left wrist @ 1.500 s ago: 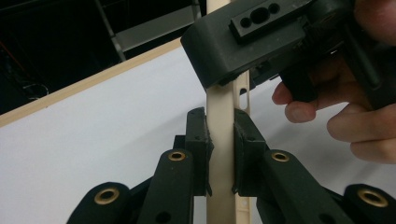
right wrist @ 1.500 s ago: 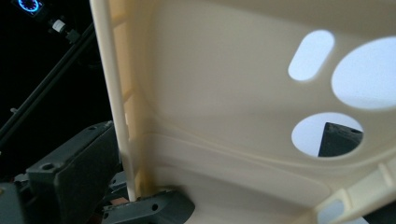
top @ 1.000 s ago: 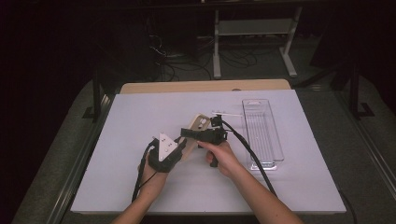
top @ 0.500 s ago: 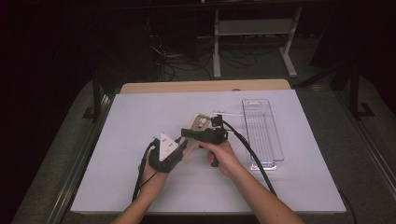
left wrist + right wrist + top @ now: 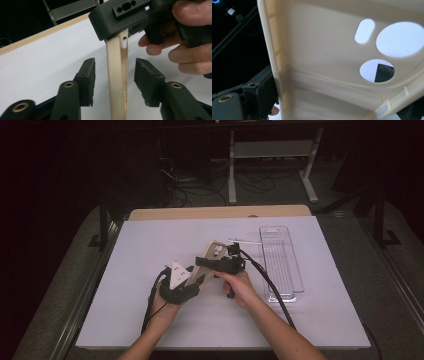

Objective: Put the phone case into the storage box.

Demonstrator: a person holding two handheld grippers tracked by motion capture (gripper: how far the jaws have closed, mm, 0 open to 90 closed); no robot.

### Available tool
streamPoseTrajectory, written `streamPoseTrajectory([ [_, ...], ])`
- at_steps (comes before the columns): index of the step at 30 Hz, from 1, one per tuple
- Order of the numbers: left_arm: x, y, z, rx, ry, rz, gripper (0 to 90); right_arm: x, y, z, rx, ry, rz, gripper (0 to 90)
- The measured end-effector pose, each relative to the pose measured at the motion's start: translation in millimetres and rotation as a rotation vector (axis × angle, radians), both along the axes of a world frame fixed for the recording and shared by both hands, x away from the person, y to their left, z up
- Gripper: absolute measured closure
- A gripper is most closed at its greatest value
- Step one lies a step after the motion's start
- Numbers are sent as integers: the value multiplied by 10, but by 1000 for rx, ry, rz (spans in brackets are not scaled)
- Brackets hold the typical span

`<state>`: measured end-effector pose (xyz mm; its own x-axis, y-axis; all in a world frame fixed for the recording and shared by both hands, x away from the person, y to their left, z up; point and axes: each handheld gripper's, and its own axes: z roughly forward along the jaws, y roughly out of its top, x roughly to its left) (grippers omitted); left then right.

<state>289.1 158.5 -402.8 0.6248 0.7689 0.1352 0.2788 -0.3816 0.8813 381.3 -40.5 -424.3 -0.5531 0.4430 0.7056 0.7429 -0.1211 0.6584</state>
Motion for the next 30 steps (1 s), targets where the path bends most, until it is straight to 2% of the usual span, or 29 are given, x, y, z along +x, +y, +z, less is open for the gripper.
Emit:
streamPoseTrajectory([
  [2, 11, 21, 14, 1, 18, -11, 460, 0, -4, 5, -1, -4, -3, 83],
  [7, 17, 89, 26, -33, 68, -13, 359, 7, -22, 14, 0, -6, -12, 83],
  [11, 33, 186, 66, -41, 86, -36, 294, 10, -33, 17, -5, -4, -16, 83],
  [12, 36, 204, 72, -55, 89, -47, 278, 10, -35, 18, -6, -3, -17, 83],
  [14, 47, 266, 100, -27, 106, -73, 255, 9, -42, 20, -11, -3, -15, 83],
  [18, 56, 354, 120, -56, 117, -125, 192, 11, -46, 22, -17, -4, -15, 83],
  [23, 75, 474, 142, -66, 145, -185, 143, 20, -51, 13, -14, -4, -25, 83],
  [29, 60, 604, 81, -62, 161, -252, 124, 21, -69, 30, -13, -8, -23, 84],
  [30, 51, 627, 64, -70, 173, -258, 108, 24, -73, 29, -14, -13, -23, 84],
])
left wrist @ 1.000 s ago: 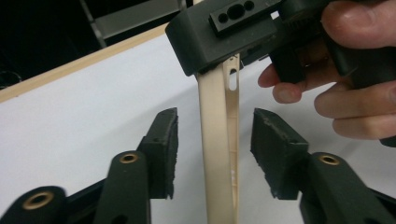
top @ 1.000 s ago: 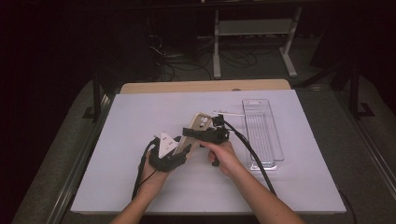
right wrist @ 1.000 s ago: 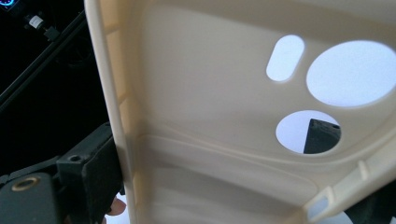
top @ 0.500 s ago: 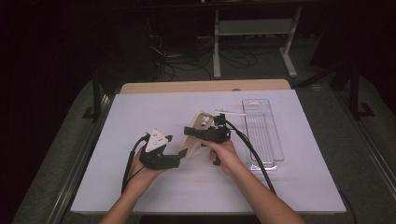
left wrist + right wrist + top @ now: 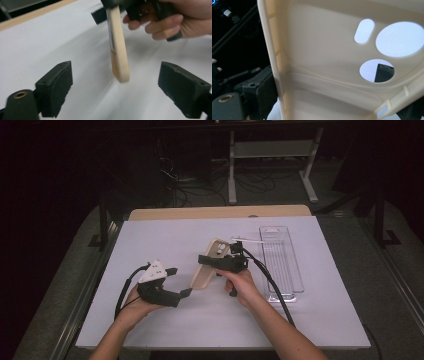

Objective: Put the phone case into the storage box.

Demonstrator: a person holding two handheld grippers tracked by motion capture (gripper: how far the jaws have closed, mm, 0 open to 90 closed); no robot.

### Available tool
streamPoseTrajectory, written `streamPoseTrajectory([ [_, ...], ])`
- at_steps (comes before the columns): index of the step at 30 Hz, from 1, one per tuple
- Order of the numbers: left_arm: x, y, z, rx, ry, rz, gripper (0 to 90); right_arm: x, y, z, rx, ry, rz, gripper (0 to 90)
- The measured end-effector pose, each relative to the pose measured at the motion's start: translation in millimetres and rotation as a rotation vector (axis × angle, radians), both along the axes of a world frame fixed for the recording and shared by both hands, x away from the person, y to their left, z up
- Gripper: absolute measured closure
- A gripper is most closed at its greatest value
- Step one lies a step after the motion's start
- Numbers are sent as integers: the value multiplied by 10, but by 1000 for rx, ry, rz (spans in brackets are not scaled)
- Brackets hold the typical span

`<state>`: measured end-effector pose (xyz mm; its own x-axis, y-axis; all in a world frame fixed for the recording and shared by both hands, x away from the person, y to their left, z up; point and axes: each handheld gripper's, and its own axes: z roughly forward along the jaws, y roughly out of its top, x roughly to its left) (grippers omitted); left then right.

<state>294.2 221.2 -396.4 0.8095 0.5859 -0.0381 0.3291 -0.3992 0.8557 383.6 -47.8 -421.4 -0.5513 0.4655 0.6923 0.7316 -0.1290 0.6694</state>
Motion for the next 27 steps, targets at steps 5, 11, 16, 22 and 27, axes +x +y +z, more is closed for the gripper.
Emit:
streamPoseTrajectory([
  [5, -67, 121, -86, -2, 6, -12, 22, 2, -14, 15, 4, -1, -2, 84],
  [11, -126, 231, -204, 10, 25, -20, 0, -4, -17, 36, 13, -15, -1, 85],
  [16, -161, 295, -260, 6, 28, 4, 0, -10, -18, 45, 17, -13, 1, 86],
  [22, -166, 314, -299, 4, 28, 14, 0, -7, -19, 56, 7, -18, 7, 86],
  [27, -164, 332, -297, -2, 12, 29, 0, -4, -26, 85, 3, -13, 4, 86],
])
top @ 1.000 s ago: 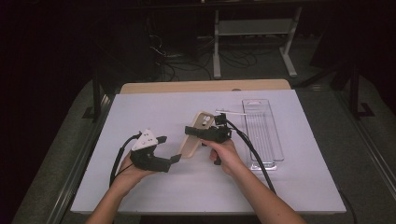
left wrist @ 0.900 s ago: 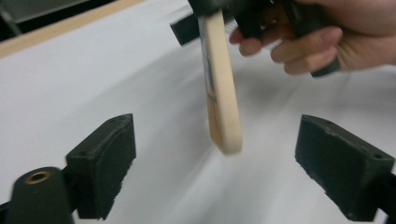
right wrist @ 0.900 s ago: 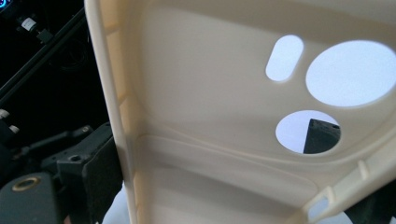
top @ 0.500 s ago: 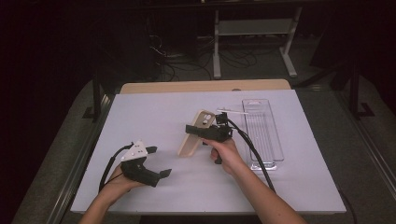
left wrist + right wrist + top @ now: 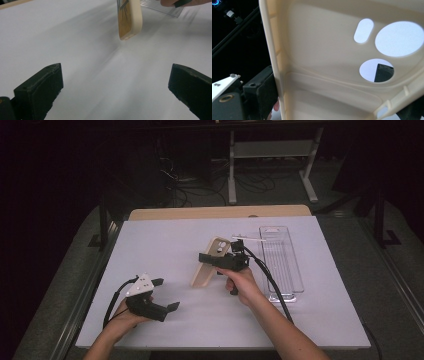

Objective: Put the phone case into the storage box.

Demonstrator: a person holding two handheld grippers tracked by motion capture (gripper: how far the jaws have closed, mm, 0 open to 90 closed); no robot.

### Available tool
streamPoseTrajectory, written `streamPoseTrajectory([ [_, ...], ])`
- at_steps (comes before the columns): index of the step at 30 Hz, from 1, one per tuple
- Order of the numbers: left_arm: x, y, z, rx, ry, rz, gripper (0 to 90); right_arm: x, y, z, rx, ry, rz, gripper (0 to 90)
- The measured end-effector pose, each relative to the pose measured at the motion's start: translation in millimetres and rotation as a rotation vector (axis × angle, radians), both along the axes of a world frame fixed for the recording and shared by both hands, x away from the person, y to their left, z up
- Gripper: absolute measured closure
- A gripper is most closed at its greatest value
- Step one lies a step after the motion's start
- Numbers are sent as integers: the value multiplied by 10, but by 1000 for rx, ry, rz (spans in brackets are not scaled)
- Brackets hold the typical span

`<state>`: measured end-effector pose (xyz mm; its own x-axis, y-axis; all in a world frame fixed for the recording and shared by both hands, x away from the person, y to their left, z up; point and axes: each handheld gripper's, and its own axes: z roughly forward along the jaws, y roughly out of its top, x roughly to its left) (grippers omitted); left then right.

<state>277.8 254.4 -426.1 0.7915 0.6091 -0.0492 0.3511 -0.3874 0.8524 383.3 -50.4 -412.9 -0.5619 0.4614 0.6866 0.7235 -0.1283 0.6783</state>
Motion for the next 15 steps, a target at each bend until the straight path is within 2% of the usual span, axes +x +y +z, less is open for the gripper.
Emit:
streamPoseTrajectory([
  [2, -1, -6, -2, -6, 7, 0, 0, 8, -7, 17, 7, -10, -6, 86],
  [9, 6, -19, -8, 34, -14, -8, 0, 34, -92, 70, 3, -18, -20, 86],
  [10, 5, -22, -10, 32, -16, -8, 0, 36, -104, 81, 7, -12, -21, 86],
  [15, 14, -7, -6, 16, -8, -5, 0, 84, -179, 152, 5, -37, -34, 87],
])
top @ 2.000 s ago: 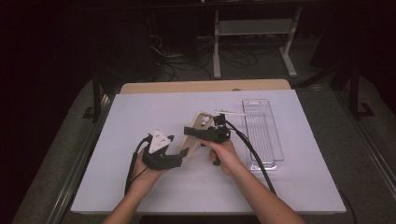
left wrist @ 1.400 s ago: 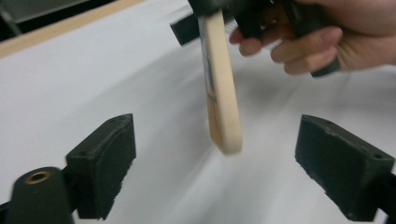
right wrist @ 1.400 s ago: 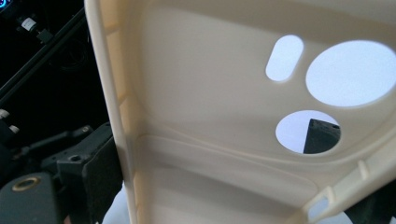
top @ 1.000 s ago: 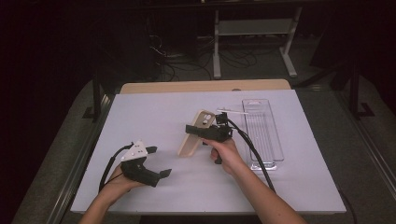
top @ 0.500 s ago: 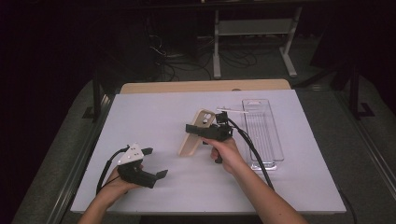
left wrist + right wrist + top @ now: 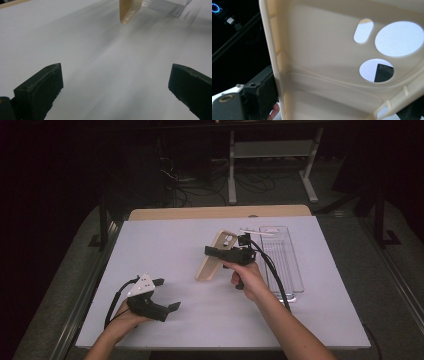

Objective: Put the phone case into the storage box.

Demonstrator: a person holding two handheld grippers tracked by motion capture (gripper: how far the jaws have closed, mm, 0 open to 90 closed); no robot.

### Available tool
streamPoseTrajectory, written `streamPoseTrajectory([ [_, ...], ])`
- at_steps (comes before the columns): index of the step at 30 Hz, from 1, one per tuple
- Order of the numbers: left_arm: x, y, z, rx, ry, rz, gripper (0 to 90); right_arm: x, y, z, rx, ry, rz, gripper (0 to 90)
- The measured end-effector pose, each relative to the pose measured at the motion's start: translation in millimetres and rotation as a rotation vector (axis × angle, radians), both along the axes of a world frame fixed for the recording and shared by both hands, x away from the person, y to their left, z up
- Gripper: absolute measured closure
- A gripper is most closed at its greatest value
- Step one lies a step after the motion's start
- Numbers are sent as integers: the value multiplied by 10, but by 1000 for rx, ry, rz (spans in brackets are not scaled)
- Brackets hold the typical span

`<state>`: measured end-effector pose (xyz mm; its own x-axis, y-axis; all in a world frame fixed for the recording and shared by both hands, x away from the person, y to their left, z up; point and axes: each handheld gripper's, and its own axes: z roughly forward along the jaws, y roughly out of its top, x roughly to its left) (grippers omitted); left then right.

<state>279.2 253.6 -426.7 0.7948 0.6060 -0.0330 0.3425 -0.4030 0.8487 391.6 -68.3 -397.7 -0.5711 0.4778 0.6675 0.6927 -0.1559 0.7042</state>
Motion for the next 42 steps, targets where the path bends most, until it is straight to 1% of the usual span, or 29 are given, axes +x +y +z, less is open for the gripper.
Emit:
streamPoseTrajectory([
  [1, 1, 4, 3, -2, 4, 1, 0, 4, -13, 23, 4, 6, -4, 87],
  [3, 2, 8, 5, -8, 4, 4, 0, 22, -43, 57, 8, 1, -10, 87],
  [4, 4, 14, 8, -2, 3, 2, 0, 33, -54, 67, 6, -7, -11, 87],
  [6, 6, 18, 8, 1, 3, 2, 0, 44, -74, 103, 3, -4, -9, 87],
  [10, 1, 15, 7, -1, 6, 1, 0, 80, -115, 165, -1, -19, -15, 87],
  [15, 0, 10, 5, -4, 6, -1, 0, 116, -177, 239, -6, -21, -23, 87],
  [20, 1, 14, 3, -3, 9, -1, 0, 154, -233, 313, -9, -36, -29, 87],
  [22, -1, 7, 0, -11, 9, 0, 0, 162, -255, 348, -8, -34, -33, 87],
  [23, -2, 5, -1, -14, 10, 1, 0, 171, -267, 360, -11, -40, -34, 87],
  [24, 0, 10, 2, -6, 8, -3, 0, 178, -281, 375, -11, -45, -36, 87],
  [26, 5, 24, 7, 14, 4, -10, 0, 192, -310, 403, -8, -49, -45, 87],
  [33, 4, 24, 8, 8, 8, -5, 0, 264, -470, 468, -22, -60, -86, 88],
  [35, 5, 23, 6, 10, 10, -7, 0, 279, -526, 484, -25, -51, -97, 88],
  [36, 1, 17, 4, 3, 15, -6, 0, 296, -555, 485, -28, -64, -109, 88],
  [37, 1, 10, 2, -5, 13, -4, 0, 296, -585, 500, -29, -46, -109, 88],
  [39, -1, 7, 0, -7, 17, -5, 0, 322, -642, 511, -35, -60, -128, 89],
  [40, -2, 7, -1, -7, 18, -4, 0, 327, -670, 522, -35, -48, -132, 89],
  [41, -1, 8, -1, -5, 17, -6, 0, 340, -699, 527, -43, -58, -143, 90],
  [42, -1, 10, -1, -6, 17, -7, 0, 345, -725, 539, -41, -50, -148, 90],
])
